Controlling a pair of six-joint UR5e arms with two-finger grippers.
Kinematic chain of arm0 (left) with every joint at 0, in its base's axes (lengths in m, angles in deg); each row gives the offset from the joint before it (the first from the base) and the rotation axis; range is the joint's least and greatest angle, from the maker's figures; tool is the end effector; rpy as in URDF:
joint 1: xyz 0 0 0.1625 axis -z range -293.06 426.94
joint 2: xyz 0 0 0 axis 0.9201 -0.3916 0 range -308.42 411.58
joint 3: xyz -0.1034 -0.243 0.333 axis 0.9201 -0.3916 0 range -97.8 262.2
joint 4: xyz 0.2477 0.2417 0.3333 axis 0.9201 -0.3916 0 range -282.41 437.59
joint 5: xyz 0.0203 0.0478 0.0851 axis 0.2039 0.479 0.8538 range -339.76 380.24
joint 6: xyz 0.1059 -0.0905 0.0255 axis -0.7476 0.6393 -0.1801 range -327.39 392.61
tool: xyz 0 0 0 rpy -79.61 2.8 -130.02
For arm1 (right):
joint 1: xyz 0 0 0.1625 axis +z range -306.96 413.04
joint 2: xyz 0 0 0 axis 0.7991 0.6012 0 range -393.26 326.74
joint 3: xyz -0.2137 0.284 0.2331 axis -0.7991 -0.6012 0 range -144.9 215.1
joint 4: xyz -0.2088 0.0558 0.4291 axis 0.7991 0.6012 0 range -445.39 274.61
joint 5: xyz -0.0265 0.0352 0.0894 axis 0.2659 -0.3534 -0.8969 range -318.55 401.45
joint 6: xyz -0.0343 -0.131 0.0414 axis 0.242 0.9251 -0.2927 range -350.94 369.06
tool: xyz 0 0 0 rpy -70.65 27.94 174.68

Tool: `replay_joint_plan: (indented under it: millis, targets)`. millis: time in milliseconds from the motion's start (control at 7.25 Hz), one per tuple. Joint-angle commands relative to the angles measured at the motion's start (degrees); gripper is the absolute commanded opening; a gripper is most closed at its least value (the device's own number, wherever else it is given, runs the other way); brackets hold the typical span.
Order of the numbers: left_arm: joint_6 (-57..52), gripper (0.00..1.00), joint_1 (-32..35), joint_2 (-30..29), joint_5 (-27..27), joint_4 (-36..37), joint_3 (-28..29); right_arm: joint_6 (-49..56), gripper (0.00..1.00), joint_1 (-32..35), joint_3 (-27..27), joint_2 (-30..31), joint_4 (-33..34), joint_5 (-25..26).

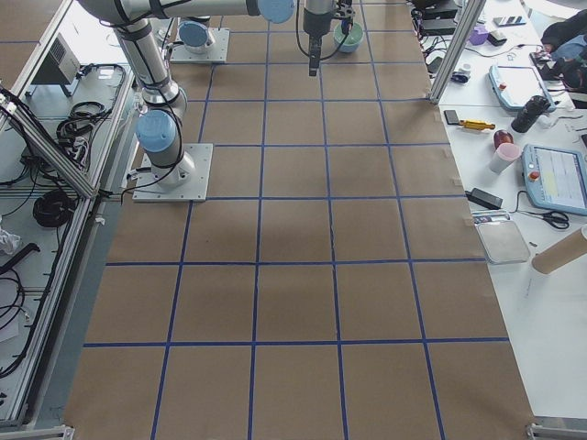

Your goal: Stack green bowl on blue bowl

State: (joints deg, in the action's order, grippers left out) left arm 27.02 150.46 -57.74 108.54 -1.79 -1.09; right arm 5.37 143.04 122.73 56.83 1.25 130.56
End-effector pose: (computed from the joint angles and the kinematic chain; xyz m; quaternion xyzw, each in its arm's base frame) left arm -0.0591 -0.6970 0.3178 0.0080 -0.9997 -0.0157 0.0166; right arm 0.1355 -0.5579 0.4644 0.0322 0.9994 0.0081 0.0075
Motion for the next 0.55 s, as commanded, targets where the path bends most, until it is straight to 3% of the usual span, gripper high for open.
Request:
replay_joint_plan:
  millis: [0, 414]
  targets:
    - [5.67, 1.0, 7.07, 9.6, 0.47, -6.12, -0.3, 0.0, 1.0, 0.0, 0.0, 0.0, 0.03, 0.0]
    - [5.68, 1.0, 7.63, 17.8, 0.65, -10.44, -2.83, 0.0, 1.0, 0.0, 0.0, 0.0, -0.06, 0.0]
